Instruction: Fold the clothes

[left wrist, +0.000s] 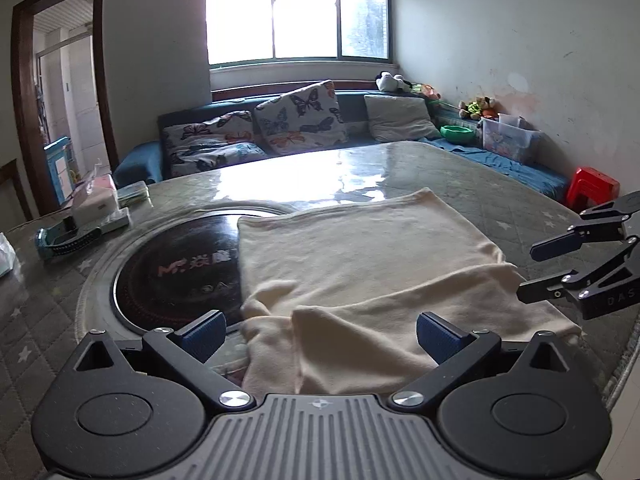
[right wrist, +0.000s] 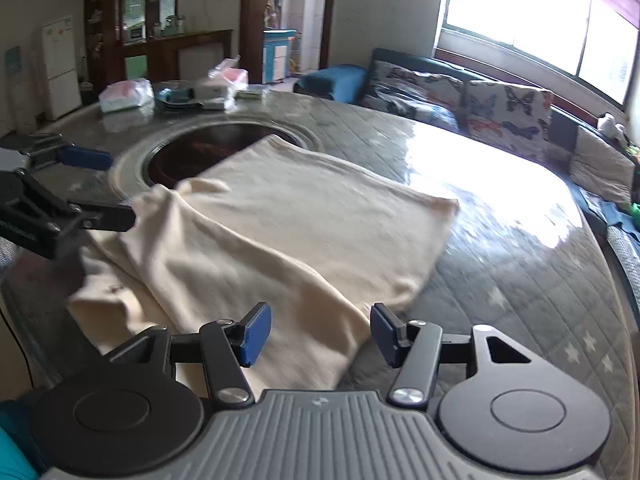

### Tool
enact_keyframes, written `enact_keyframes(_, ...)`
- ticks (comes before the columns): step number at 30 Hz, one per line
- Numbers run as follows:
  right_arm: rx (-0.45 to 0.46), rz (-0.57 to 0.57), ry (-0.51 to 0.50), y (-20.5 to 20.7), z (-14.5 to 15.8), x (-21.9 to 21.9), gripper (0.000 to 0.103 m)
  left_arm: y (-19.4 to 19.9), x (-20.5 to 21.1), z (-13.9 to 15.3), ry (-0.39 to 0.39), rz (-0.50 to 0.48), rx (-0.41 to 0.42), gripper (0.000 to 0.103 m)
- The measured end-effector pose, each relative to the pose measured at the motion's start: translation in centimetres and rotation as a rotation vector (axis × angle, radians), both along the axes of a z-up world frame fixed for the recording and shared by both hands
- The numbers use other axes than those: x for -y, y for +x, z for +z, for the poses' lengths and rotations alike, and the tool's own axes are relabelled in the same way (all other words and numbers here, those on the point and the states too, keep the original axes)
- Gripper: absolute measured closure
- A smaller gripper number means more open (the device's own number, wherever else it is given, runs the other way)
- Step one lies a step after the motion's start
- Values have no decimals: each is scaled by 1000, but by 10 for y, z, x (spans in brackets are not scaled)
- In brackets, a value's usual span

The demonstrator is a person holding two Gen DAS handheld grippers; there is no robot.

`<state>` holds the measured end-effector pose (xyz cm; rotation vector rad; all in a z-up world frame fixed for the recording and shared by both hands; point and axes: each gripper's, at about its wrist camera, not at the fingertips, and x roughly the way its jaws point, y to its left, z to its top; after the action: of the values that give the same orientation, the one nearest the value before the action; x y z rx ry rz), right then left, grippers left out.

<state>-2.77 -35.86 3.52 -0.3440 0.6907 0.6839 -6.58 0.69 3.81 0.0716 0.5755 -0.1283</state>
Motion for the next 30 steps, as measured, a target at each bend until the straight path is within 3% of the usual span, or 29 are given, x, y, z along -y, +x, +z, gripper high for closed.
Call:
enact_keyframes(4, 7, -58, 23, 11, -9, 11, 41, -2, 2, -7, 7, 1, -20, 3)
enact_keyframes(7, 8, -102, 50, 21, -12, 15, 35, -3, 1, -13, 3, 11, -53, 19)
enact_keyframes(11, 5, -125, 70, 29, -18, 13, 34, -2, -1, -18, -10, 19, -76, 45)
enact_keyframes(15, -5, -133, 81, 30, -23, 12, 34, -1, 0, -20, -19, 13, -90, 46)
enact_keyframes(17, -4, -135, 84, 30, -24, 11, 34, 0, -1, -22, -30, 13, -96, 64)
enact_keyframes(18, -3, -134, 83, 29, -24, 10, 34, 1, -2, -22, -36, 12, -100, 68)
enact_keyframes(20, -2, -131, 77, 28, -24, 9, 34, 0, -3, -23, -33, 15, -93, 89)
enact_keyframes(23, -2, -129, 67, 28, -24, 8, 34, -6, -8, -19, -44, 24, -77, 100)
enact_keyframes(30, 27, -105, 44, 24, -17, 5, 34, -21, -18, -16, -42, 50, -83, 101)
